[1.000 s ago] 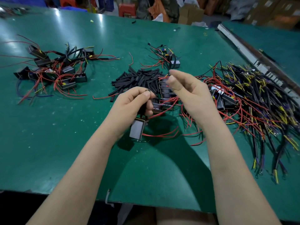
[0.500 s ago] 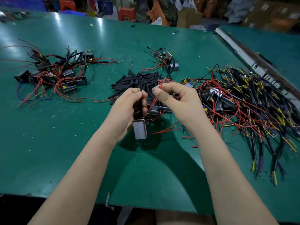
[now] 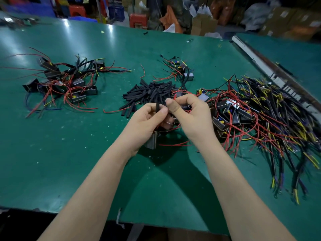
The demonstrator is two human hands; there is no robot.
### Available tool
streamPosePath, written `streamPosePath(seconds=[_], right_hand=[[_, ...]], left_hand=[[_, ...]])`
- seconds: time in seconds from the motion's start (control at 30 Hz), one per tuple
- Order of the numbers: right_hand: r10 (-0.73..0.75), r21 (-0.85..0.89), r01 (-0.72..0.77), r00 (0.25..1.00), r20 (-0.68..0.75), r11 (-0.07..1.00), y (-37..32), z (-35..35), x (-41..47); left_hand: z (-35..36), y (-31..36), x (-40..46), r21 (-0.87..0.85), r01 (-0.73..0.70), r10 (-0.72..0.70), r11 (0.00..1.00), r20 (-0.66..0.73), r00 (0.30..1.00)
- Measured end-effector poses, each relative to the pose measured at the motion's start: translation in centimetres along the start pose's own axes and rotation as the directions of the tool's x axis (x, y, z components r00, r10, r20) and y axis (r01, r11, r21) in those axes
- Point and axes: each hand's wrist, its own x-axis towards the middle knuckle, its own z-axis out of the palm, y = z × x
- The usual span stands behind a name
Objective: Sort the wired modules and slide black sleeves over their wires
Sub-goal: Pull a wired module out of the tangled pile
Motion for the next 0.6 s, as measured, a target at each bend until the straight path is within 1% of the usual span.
streamPosePath(seconds=[0.07, 0.13, 0.2, 0.23, 0.27, 0.3, 0.33, 0.37, 0.4, 0.47, 0.53, 0.57, 0.6], right_hand=[[0.047, 0.009, -0.047, 0.998, 0.038, 0.999, 0.0, 0.5, 0.0], [0.077, 0.062, -0.08, 0.995, 0.056, 0.995, -0.2, 0.4, 0.4], [0.081, 0.105, -0.081, 0.997, 0.007, 0.991, -0.7, -0.4, 1.4], [0.069, 0.089, -0.066, 0.997, -0.026, 0.994, -1.0, -1.1, 2.0], [0.044, 0.045, -0.042, 0.998, -0.045, 0.998, -1.3, -1.7, 2.8], [0.013, -0.029, -0.014, 0.999, -0.03, 0.999, -1.6, -2.2, 3.6], [-0.014, -0.133, 0.018, 1.0, 0.028, 0.991, -2.0, -2.5, 4.4], [-0.024, -0.258, 0.055, 0.992, 0.124, 0.965, -2.4, -2.3, 5.2], [-0.014, -0.383, 0.107, 0.971, 0.237, 0.917, -2.9, -1.8, 5.9], [0.023, -0.589, 0.254, 0.907, 0.42, 0.767, -3.3, -0.2, 7.1], [0.089, -0.711, 0.361, 0.856, 0.51, 0.604, -2.9, 1.6, 8.1], [0.13, -0.745, 0.381, 0.841, 0.526, 0.548, -2.5, 2.3, 8.5], [0.168, -0.767, 0.384, 0.832, 0.529, 0.514, -2.1, 2.9, 9.0]], left_hand=[[-0.2, -0.1, 0.1, 0.03, -0.008, 0.009, 1.0, -0.051, 0.999], [-0.7, 0.0, 0.3, 0.025, 0.012, -0.009, 1.0, -0.117, 0.993], [-1.6, 0.1, 0.6, -0.06, 0.069, -0.079, 0.996, -0.194, 0.978], [-2.1, 0.1, 0.7, -0.126, 0.104, -0.13, 0.987, -0.226, 0.966], [-2.5, 0.2, 0.8, -0.191, 0.134, -0.18, 0.972, -0.246, 0.952], [-2.8, 0.3, 0.9, -0.246, 0.157, -0.22, 0.956, -0.254, 0.942], [-3.0, 0.3, 1.0, -0.289, 0.173, -0.249, 0.942, -0.251, 0.936], [-3.0, 0.3, 1.1, -0.322, 0.183, -0.267, 0.929, -0.24, 0.933], [-3.0, 0.3, 1.1, -0.343, 0.193, -0.28, 0.919, -0.226, 0.933], [-2.7, 0.3, 1.1, -0.351, 0.218, -0.299, 0.911, -0.196, 0.934], [-2.6, 0.4, 1.1, -0.373, 0.25, -0.328, 0.894, -0.161, 0.931], [-2.7, 0.4, 1.0, -0.396, 0.265, -0.345, 0.879, -0.145, 0.927], [-2.8, 0.4, 1.0, -0.422, 0.279, -0.364, 0.862, -0.133, 0.922]])
